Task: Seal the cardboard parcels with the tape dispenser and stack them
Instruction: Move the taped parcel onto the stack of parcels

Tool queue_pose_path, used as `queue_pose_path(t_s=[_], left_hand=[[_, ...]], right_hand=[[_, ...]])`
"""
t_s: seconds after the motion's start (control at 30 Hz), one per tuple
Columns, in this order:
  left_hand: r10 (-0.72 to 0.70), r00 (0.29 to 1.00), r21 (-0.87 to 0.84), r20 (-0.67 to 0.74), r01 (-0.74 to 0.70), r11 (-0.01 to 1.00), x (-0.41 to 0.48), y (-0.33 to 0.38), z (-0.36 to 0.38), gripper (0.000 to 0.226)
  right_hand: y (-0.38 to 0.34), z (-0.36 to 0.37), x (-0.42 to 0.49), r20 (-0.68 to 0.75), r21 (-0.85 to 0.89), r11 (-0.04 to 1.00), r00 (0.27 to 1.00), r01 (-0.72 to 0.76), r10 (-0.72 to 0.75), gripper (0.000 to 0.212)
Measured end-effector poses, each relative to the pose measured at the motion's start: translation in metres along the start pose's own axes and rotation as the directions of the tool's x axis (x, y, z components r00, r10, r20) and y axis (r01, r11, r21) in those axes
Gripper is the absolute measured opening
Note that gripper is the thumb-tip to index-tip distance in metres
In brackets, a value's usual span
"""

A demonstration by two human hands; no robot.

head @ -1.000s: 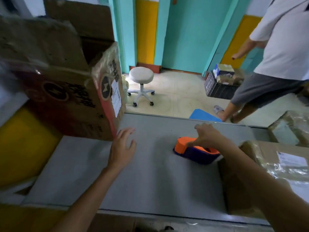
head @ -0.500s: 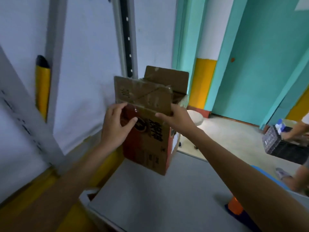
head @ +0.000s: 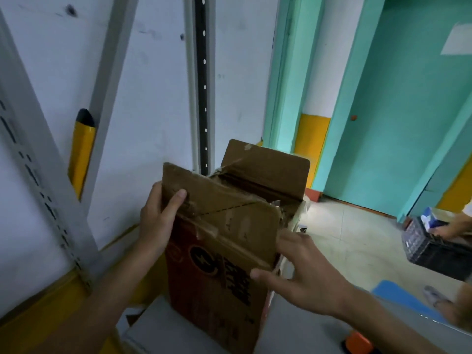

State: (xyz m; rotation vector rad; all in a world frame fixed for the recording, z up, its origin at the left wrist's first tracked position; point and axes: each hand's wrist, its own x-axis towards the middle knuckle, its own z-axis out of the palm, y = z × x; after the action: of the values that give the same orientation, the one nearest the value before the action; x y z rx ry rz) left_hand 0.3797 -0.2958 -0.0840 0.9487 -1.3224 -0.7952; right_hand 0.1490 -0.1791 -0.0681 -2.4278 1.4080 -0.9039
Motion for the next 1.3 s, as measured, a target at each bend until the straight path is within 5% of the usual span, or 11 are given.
queue_pose_path(t_s=[0.1, 0.2, 0.33, 0.43, 0.6, 0.7, 0.9, 1.07, 1.13, 1.23, 1.3], left_hand=[[-0.002, 1.000, 0.049, -0.004, 0.002, 0.999, -0.003, 0.000, -0.003, 0.041], [-0.025, 1.000, 0.082, 0.008, 0.024, 0.996, -0.002, 0.003, 0.001, 0.023], [-0.131, 0.987, 0.199, -0.091, 0.147, 0.969, 0.006, 0.003, 0.008, 0.032], [-0.204, 0.969, 0.332, -0.139, 0.240, 0.912, 0.010, 0.005, 0.013, 0.050], [-0.268, 0.934, 0.447, -0.235, 0.349, 0.824, 0.009, 0.009, 0.020, 0.066], [-0.471, 0.865, 0.263, -0.173, 0.501, 0.824, 0.011, 0.009, 0.022, 0.066], [-0.479, 0.872, 0.500, -0.100, 0.460, 0.734, 0.020, 0.025, 0.035, 0.071], [-0.676, 0.730, 0.939, 0.103, 0.152, 0.307, 0.022, 0.056, 0.011, 0.116], [-0.576, 0.800, 0.974, 0.169, -0.046, 0.221, 0.014, 0.053, 0.014, 0.116], [-0.315, 0.711, 0.771, 0.628, -0.516, 0.373, 0.010, 0.046, 0.029, 0.060], [-0.360, 0.618, 0.709, 0.699, -0.531, 0.464, 0.014, 0.044, 0.034, 0.065]], right_hand=[[0.025, -0.033, 0.003, -0.127, 0.333, 0.933, 0.974, -0.138, 0.189, 0.040], [0.058, -0.055, 0.028, -0.449, 0.356, 0.895, 0.790, -0.269, 0.417, 0.030], [0.088, -0.058, 0.059, -0.193, 0.594, 0.680, 0.745, -0.429, 0.638, 0.062], [0.085, -0.049, 0.060, -0.015, 0.749, 0.526, 0.784, -0.402, 0.620, 0.052], [0.073, -0.040, 0.046, -0.102, 0.662, 0.674, 0.851, -0.329, 0.515, 0.036], [0.073, -0.029, 0.034, -0.121, 0.439, 0.858, 0.928, -0.268, 0.352, 0.031], [0.074, -0.031, 0.029, -0.059, 0.126, 0.962, 0.967, -0.241, 0.249, 0.059], [0.077, -0.042, 0.032, 0.180, 0.087, 0.978, 0.969, -0.189, 0.171, 0.056], [0.081, -0.048, 0.037, 0.239, 0.155, 0.969, 0.959, -0.194, 0.154, 0.057], [0.091, -0.055, 0.043, 0.298, 0.186, 0.955, 0.940, -0.230, 0.168, 0.051], [0.096, -0.054, 0.041, 0.320, 0.208, 0.948, 0.933, -0.240, 0.166, 0.048]])
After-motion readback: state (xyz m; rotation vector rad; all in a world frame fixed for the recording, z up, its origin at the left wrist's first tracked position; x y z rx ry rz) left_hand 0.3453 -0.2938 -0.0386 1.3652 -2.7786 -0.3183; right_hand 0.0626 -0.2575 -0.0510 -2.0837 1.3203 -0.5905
